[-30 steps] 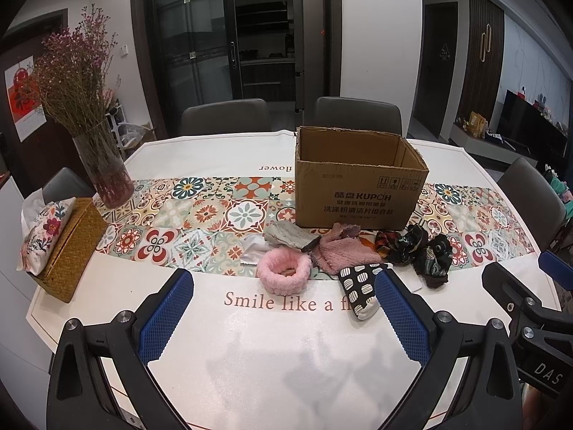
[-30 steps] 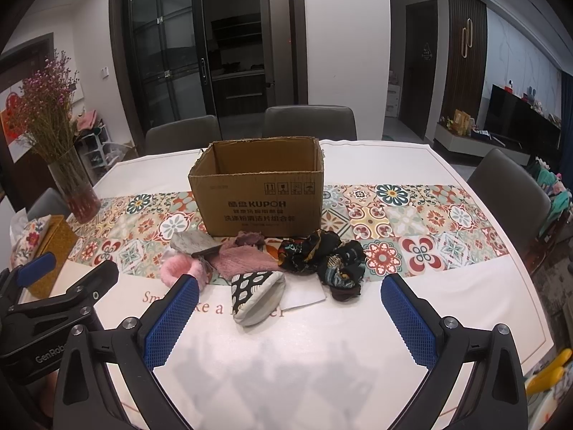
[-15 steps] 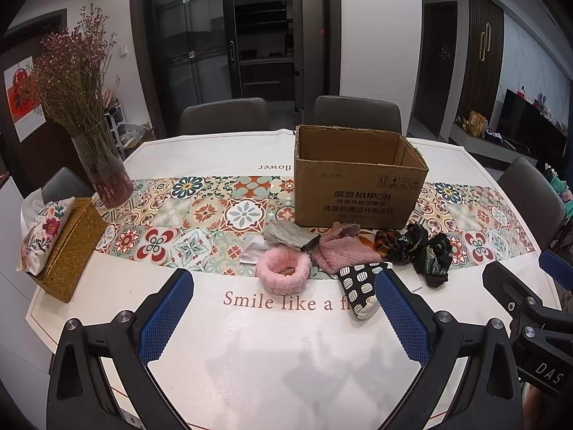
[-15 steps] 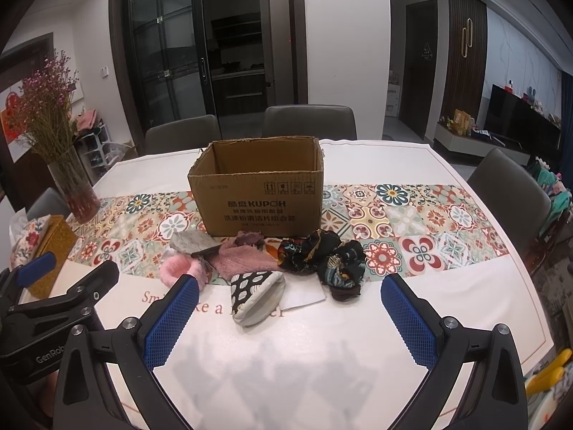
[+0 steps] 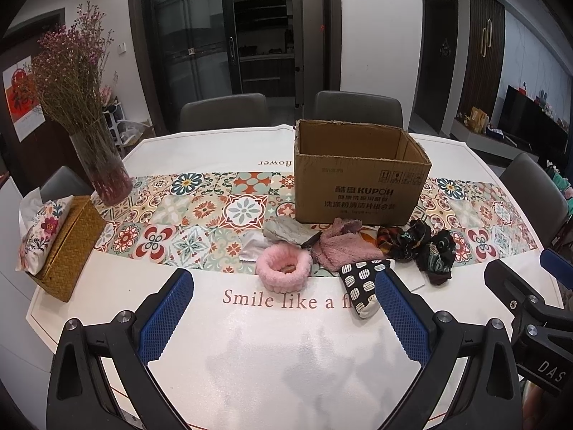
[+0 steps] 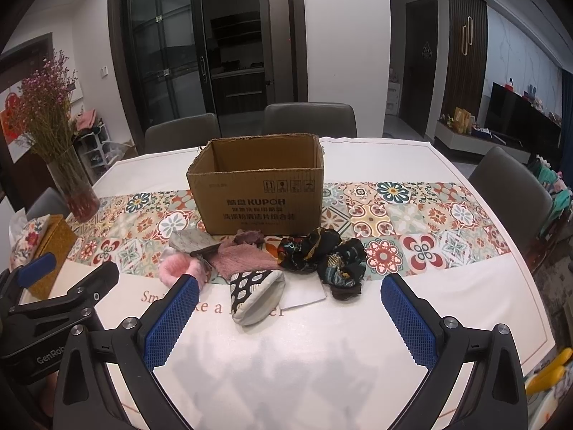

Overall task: Organize soft objects
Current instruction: 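Grasp the pink fluffy slipper with the left tool while the right tool grasps the polka-dot slipper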

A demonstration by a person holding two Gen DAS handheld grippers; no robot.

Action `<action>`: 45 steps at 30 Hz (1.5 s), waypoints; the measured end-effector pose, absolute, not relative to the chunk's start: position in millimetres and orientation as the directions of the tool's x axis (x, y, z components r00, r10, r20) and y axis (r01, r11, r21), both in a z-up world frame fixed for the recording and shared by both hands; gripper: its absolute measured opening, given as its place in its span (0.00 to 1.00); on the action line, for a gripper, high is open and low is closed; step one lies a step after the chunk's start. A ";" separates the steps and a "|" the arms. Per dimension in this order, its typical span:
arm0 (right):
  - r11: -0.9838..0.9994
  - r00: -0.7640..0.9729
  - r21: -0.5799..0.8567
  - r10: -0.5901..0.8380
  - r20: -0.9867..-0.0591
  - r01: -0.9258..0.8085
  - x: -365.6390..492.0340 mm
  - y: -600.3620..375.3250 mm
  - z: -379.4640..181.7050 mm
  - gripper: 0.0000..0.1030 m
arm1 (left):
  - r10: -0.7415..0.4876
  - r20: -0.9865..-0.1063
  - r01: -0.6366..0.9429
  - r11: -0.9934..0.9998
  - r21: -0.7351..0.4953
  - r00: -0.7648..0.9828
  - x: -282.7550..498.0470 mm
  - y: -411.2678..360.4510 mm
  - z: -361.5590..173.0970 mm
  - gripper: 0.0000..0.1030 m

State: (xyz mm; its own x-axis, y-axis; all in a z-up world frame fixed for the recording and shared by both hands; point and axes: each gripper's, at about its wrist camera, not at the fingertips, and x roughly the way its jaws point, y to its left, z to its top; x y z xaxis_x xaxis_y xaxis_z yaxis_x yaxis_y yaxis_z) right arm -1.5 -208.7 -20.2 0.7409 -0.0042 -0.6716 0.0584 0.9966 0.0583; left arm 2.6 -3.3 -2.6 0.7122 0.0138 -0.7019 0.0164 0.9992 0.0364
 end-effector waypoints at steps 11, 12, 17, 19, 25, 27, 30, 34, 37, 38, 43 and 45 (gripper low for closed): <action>0.996 0.709 0.055 -0.011 -0.705 0.070 26.0 -215.9 -42.9 1.00 | 0.023 -0.749 0.033 0.998 0.060 0.662 36.2 -11.4 -30.6 1.00; 0.996 0.705 0.055 -0.011 -0.709 0.071 30.0 -217.1 -45.9 1.00 | 0.023 -0.756 0.036 0.997 0.062 0.654 41.3 -12.8 -34.5 1.00; 0.994 0.670 0.066 -0.006 -0.742 0.082 51.9 -224.7 -64.6 1.00 | 0.009 -0.793 0.052 0.997 0.051 0.609 64.8 -19.6 -53.7 1.00; 0.994 0.655 0.070 -0.004 -0.755 0.086 60.6 -227.5 -71.9 1.00 | 0.006 -0.801 0.056 0.997 0.049 0.598 72.0 -22.3 -59.7 1.00; 0.992 0.618 0.080 0.004 -0.786 0.095 81.4 -232.0 -94.2 1.00 | 0.006 -0.830 0.063 0.997 0.049 0.557 91.9 -24.2 -82.9 0.99; 0.992 0.598 0.088 0.017 -0.801 0.089 88.4 -230.5 -104.6 1.00 | 0.007 -0.844 0.062 0.997 0.047 0.536 97.1 -21.1 -91.6 0.95; 0.993 0.571 0.096 0.037 -0.820 0.074 97.6 -224.6 -116.6 1.00 | 0.014 -0.856 0.058 0.997 0.052 0.518 105.5 -14.6 -103.8 0.93; 0.994 0.548 0.102 0.058 -0.834 0.050 108.7 -213.9 -128.1 1.00 | 0.019 -0.859 0.057 0.997 0.056 0.512 114.9 -9.4 -113.3 0.93; 0.994 0.536 0.099 0.060 -0.842 0.044 115.6 -209.2 -134.4 1.00 | 0.013 -0.865 0.061 0.997 0.051 0.502 123.0 -7.1 -122.0 0.92; 0.994 0.530 0.098 0.059 -0.846 0.045 118.3 -207.9 -137.2 1.00 | 0.010 -0.868 0.063 0.997 0.048 0.496 125.5 -6.7 -124.6 0.91; 0.993 0.497 0.098 0.056 -0.866 0.058 129.0 -206.6 -151.4 1.00 | -0.005 -0.890 0.074 0.997 0.032 0.456 136.8 -4.6 -143.2 0.83; 0.993 0.486 0.100 0.057 -0.872 0.063 132.8 -205.4 -156.2 1.00 | -0.008 -0.895 0.072 0.997 0.027 0.445 140.6 -2.3 -149.3 0.82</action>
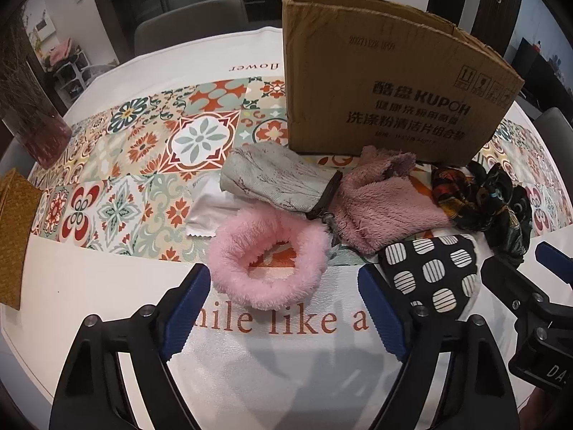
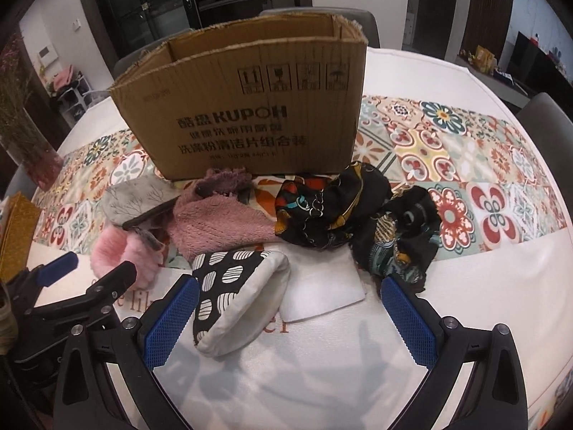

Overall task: Organize soft objects
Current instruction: 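Grasp the pink fluffy slipper with the left tool while the right tool grasps the polka-dot slipper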

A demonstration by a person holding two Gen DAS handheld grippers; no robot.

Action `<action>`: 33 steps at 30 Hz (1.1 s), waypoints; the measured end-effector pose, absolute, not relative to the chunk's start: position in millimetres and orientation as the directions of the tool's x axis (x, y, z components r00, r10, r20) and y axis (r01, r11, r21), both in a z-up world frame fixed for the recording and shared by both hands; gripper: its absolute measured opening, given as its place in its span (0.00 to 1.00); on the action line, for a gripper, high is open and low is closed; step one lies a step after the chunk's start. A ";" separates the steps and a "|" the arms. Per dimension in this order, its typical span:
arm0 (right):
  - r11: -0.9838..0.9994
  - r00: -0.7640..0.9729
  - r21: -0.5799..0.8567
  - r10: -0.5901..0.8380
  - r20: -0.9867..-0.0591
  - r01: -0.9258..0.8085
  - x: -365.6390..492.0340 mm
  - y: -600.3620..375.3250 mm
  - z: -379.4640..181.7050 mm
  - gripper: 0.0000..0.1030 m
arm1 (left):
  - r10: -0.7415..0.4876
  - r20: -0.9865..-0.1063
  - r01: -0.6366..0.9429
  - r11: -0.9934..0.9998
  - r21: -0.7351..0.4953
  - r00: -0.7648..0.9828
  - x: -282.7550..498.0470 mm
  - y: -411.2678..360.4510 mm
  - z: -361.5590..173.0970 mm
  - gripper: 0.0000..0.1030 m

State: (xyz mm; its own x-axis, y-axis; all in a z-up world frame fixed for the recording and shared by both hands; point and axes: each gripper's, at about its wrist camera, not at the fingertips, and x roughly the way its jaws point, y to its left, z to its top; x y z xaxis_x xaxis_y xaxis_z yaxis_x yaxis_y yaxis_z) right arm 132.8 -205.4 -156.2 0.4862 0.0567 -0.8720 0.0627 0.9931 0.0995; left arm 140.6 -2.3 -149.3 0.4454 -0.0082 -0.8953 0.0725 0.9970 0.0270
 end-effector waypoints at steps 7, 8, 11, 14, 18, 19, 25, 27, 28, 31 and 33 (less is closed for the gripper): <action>0.993 0.450 0.103 0.070 -0.890 0.050 143.2 -195.1 -170.1 1.00 | -0.017 -0.905 0.069 0.998 0.014 0.424 148.0 5.2 -160.9 0.79; 0.993 0.447 0.106 0.073 -0.892 0.049 143.9 -194.1 -171.2 1.00 | -0.018 -0.906 0.070 0.997 0.013 0.424 148.7 6.3 -162.0 0.78; 0.993 0.441 0.109 0.078 -0.894 0.045 147.0 -190.2 -174.0 1.00 | -0.022 -0.906 0.072 0.997 0.009 0.422 150.1 8.5 -164.1 0.77; 0.993 0.431 0.113 0.084 -0.899 0.041 149.3 -186.9 -177.2 0.99 | -0.021 -0.905 0.076 0.997 0.012 0.425 151.7 8.5 -166.3 0.76; 0.992 0.418 0.122 0.092 -0.904 0.045 151.7 -186.0 -182.1 0.95 | -0.025 -0.902 0.081 0.997 0.011 0.430 153.0 8.3 -167.4 0.73; 0.991 0.415 0.125 0.095 -0.905 0.046 152.4 -186.4 -183.2 0.93 | -0.026 -0.902 0.082 0.997 0.010 0.431 153.3 8.4 -167.6 0.73; 0.986 0.379 0.159 0.132 -0.916 0.041 156.4 -184.2 -193.1 0.78 | -0.027 -0.898 0.082 0.997 0.011 0.440 153.0 10.5 -167.0 0.64; 0.985 0.376 0.167 0.141 -0.916 0.036 156.3 -183.1 -194.7 0.76 | -0.025 -0.896 0.086 0.996 0.014 0.443 152.4 9.8 -166.8 0.61; 0.985 0.375 0.170 0.146 -0.916 0.034 156.1 -182.7 -194.7 0.75 | -0.026 -0.896 0.088 0.996 0.015 0.444 151.9 9.6 -166.5 0.61; 0.984 0.378 0.174 0.149 -0.914 0.034 156.5 -182.0 -193.9 0.75 | -0.024 -0.894 0.091 0.996 0.019 0.447 150.5 8.3 -165.4 0.57; 0.984 0.380 0.176 0.151 -0.913 0.034 156.6 -181.6 -193.7 0.75 | -0.026 -0.892 0.095 0.995 0.019 0.452 149.2 7.9 -164.4 0.52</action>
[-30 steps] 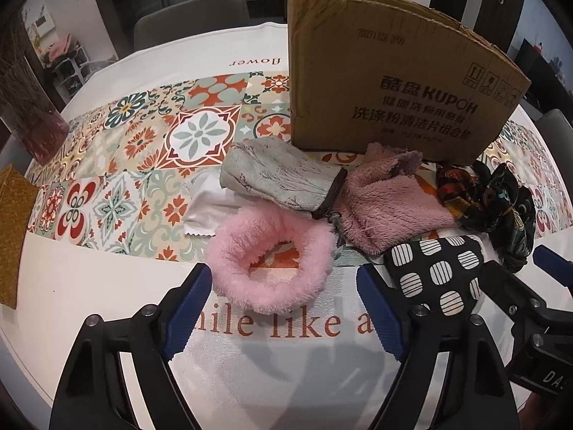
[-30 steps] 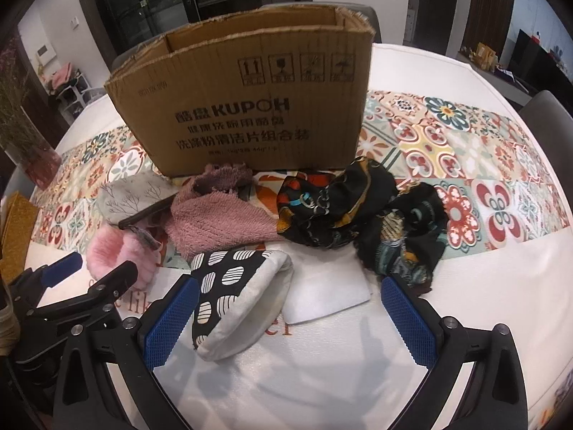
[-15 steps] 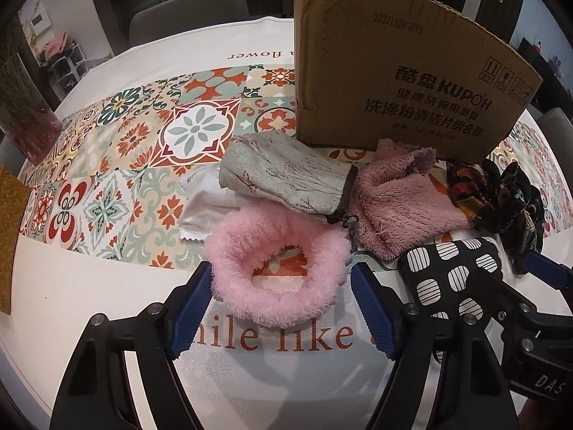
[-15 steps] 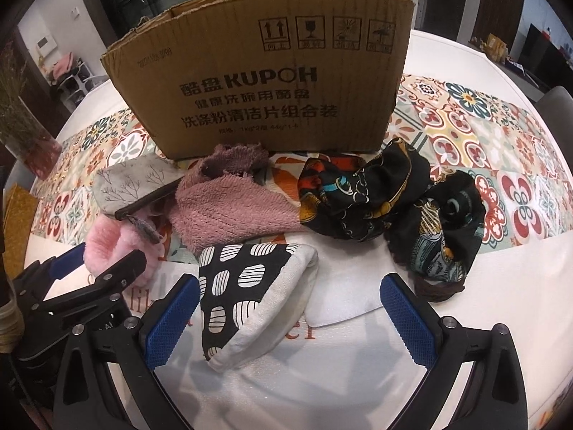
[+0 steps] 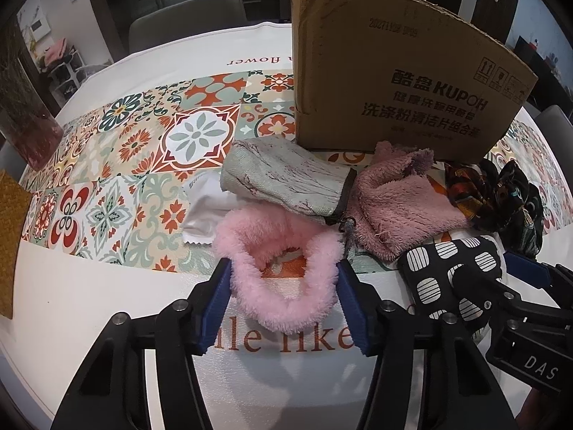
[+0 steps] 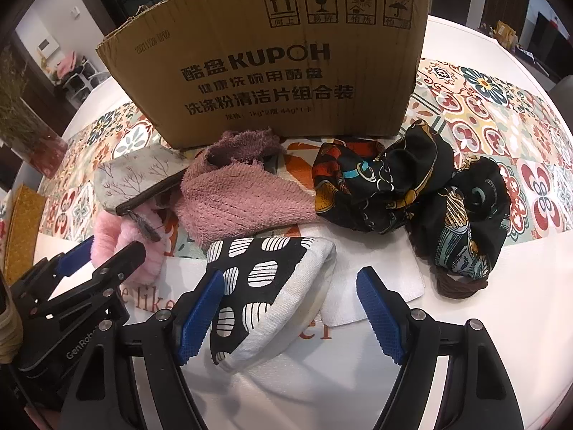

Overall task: Organize soft objects
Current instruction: 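Grasp the pink fluffy slipper with the left tool while the right tool grasps the polka-dot slipper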

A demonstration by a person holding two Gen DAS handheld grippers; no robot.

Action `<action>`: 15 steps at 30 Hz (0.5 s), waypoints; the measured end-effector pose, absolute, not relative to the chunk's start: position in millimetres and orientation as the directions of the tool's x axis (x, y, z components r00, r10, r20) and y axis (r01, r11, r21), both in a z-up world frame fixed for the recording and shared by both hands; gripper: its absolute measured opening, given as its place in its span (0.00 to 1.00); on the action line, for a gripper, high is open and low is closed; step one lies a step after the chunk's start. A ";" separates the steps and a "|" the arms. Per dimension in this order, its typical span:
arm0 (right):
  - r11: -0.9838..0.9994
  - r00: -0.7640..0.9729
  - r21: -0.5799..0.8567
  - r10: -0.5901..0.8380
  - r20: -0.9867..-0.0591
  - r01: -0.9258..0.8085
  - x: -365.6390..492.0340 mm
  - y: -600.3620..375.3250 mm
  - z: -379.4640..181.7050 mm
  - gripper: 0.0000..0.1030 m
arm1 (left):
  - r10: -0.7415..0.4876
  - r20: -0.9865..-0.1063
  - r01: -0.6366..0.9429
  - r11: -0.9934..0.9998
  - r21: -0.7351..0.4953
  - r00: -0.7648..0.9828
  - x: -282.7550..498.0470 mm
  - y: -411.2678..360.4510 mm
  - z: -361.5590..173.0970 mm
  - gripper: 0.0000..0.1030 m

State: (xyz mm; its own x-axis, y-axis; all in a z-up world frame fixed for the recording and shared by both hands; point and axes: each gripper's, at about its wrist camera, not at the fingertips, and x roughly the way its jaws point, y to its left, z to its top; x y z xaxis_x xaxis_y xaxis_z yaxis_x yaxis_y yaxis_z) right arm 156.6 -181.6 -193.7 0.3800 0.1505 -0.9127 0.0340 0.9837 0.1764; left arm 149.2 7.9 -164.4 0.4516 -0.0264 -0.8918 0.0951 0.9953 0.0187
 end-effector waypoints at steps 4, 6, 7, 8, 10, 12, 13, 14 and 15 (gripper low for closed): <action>0.980 0.372 0.196 0.171 -0.912 0.029 156.4 -180.9 -194.1 0.65 | -0.030 -0.890 0.093 0.996 0.015 0.454 148.1 8.7 -162.8 0.46; 0.979 0.370 0.202 0.178 -0.912 0.025 155.9 -180.5 -194.7 0.61 | -0.033 -0.889 0.095 0.995 0.011 0.456 147.5 8.9 -162.0 0.44; 0.978 0.369 0.208 0.185 -0.911 0.023 155.9 -179.8 -194.6 0.57 | -0.033 -0.889 0.096 0.995 0.012 0.456 147.5 8.7 -161.7 0.42; 0.977 0.368 0.211 0.189 -0.910 0.020 155.9 -179.2 -194.8 0.53 | -0.036 -0.889 0.098 0.995 0.010 0.457 147.7 8.9 -161.4 0.40; 0.975 0.364 0.221 0.201 -0.909 0.014 155.9 -177.8 -195.6 0.48 | -0.043 -0.888 0.104 0.995 0.006 0.458 147.4 8.0 -160.3 0.36; 0.973 0.361 0.231 0.213 -0.908 0.008 155.8 -176.6 -195.9 0.42 | -0.052 -0.886 0.113 0.994 0.000 0.460 146.9 7.4 -159.7 0.29; 0.971 0.358 0.237 0.220 -0.907 0.005 155.9 -175.7 -196.5 0.39 | -0.056 -0.886 0.116 0.993 -0.003 0.459 147.0 7.0 -159.7 0.28; 0.970 0.357 0.243 0.226 -0.906 0.002 156.2 -174.7 -197.2 0.36 | -0.058 -0.887 0.119 0.993 -0.004 0.459 146.6 6.6 -159.7 0.26; 0.969 0.357 0.247 0.231 -0.905 -0.002 156.4 -173.3 -197.8 0.35 | -0.062 -0.886 0.123 0.992 -0.006 0.460 146.6 6.3 -159.7 0.25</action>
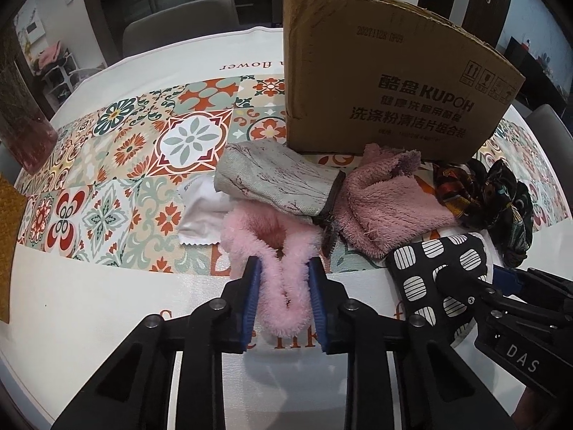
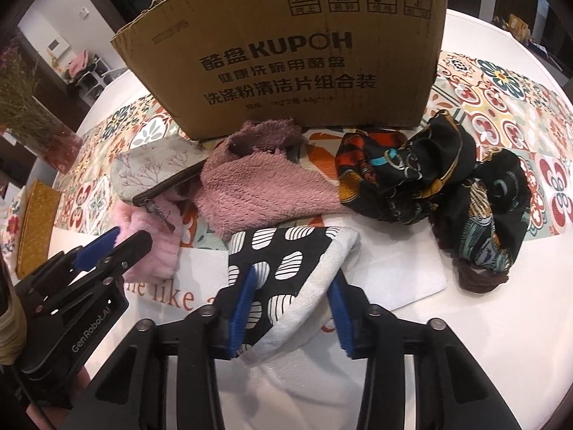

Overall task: Organize soft objects
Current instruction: 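Grasp the pink fluffy slipper with the left tool while the right tool grasps the polka-dot slipper, then lift both slippers and carry them over the cardboard box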

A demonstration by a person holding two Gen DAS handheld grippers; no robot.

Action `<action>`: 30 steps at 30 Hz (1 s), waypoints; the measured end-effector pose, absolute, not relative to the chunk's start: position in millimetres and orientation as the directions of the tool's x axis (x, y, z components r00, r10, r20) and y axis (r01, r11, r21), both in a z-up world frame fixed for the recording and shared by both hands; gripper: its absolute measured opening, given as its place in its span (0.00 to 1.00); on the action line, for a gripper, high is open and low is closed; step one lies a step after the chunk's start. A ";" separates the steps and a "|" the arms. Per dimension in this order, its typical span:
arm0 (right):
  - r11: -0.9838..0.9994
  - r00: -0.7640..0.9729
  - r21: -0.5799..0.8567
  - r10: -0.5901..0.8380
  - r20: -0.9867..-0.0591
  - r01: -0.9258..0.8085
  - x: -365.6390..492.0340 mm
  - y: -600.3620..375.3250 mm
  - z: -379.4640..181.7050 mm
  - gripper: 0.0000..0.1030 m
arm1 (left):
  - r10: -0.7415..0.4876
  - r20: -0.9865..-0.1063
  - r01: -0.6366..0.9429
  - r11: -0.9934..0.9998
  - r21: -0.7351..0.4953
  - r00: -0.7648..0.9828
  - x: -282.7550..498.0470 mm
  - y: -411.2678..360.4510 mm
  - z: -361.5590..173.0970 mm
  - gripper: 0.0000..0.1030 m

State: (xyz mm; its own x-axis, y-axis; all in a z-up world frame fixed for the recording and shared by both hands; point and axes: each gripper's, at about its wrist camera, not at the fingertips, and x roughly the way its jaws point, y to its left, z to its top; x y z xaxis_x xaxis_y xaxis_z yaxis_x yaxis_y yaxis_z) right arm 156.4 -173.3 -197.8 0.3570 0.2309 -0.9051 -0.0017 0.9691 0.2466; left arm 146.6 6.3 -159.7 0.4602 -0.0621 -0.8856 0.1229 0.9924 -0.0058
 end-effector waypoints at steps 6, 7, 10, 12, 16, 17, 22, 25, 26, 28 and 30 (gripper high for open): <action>0.963 0.360 0.268 0.260 -0.896 -0.027 155.5 -168.5 -198.4 0.20 | -0.086 -0.884 0.135 0.990 -0.026 0.460 145.2 6.5 -159.5 0.17; 0.963 0.361 0.269 0.263 -0.895 -0.033 155.4 -167.1 -198.2 0.17 | -0.092 -0.883 0.138 0.990 -0.032 0.460 144.7 6.7 -159.2 0.17; 0.961 0.369 0.270 0.270 -0.889 -0.052 155.0 -162.9 -195.8 0.13 | -0.095 -0.882 0.143 0.989 -0.031 0.461 143.6 6.5 -158.7 0.15; 0.961 0.376 0.271 0.273 -0.886 -0.058 154.9 -161.3 -194.3 0.12 | -0.094 -0.882 0.143 0.989 -0.031 0.461 142.8 6.8 -157.6 0.14; 0.959 0.385 0.277 0.277 -0.880 -0.057 154.3 -161.6 -191.8 0.11 | -0.093 -0.877 0.141 0.990 -0.029 0.471 139.7 7.6 -152.4 0.13; 0.959 0.388 0.279 0.279 -0.878 -0.058 153.5 -162.3 -190.6 0.11 | -0.093 -0.876 0.141 0.990 -0.029 0.473 138.9 7.7 -151.2 0.13; 0.957 0.409 0.283 0.284 -0.867 -0.064 148.8 -165.1 -181.1 0.11 | -0.098 -0.869 0.140 0.990 -0.034 0.486 132.6 8.4 -142.6 0.12; 0.958 0.427 0.280 0.281 -0.859 -0.066 145.0 -166.5 -174.1 0.11 | -0.105 -0.864 0.142 0.989 -0.039 0.493 127.6 8.0 -136.3 0.12; 0.957 0.432 0.281 0.281 -0.857 -0.067 142.1 -168.7 -171.9 0.11 | -0.104 -0.862 0.142 0.989 -0.038 0.497 126.8 8.3 -134.7 0.12; 0.957 0.442 0.280 0.281 -0.852 -0.070 138.7 -169.2 -166.7 0.11 | -0.105 -0.855 0.143 0.989 -0.037 0.508 122.7 8.6 -128.7 0.12; 0.958 0.452 0.279 0.281 -0.846 -0.074 135.2 -169.1 -161.7 0.11 | -0.103 -0.849 0.142 0.989 -0.033 0.519 119.7 9.3 -123.7 0.12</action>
